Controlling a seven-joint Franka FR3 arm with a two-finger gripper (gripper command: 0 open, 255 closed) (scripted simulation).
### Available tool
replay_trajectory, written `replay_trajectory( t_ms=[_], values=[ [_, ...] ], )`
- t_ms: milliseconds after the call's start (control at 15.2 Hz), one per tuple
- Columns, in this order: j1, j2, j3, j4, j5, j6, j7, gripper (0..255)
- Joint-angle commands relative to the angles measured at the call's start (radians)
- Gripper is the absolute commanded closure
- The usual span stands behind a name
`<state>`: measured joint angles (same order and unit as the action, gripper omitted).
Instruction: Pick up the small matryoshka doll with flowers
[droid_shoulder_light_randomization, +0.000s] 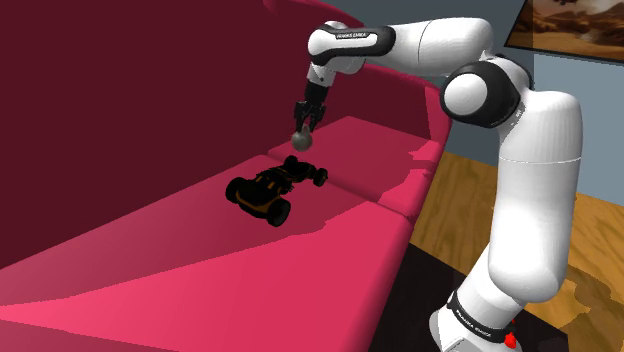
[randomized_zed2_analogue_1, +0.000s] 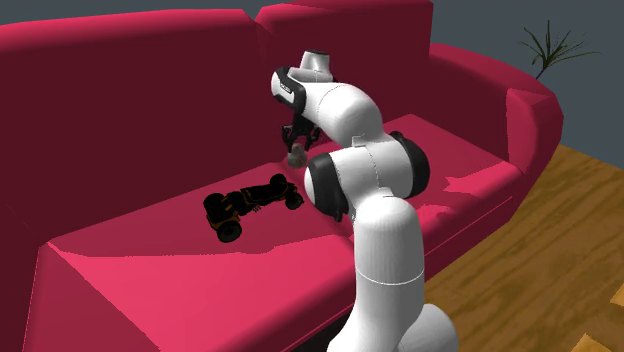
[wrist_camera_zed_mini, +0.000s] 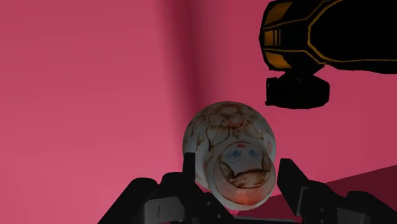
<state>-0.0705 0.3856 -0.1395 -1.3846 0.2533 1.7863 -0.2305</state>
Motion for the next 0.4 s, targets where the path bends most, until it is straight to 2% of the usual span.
replay_trajectory(
  t_ms=[0, 330],
  values=[
    [-0.002, 0.003, 0.0, 0.031, -0.001, -0.027, 0.005, 255],
    [-0.005, 0.008, -0.001, 0.079, -0.002, -0.07, 0.013, 255]
  ],
)
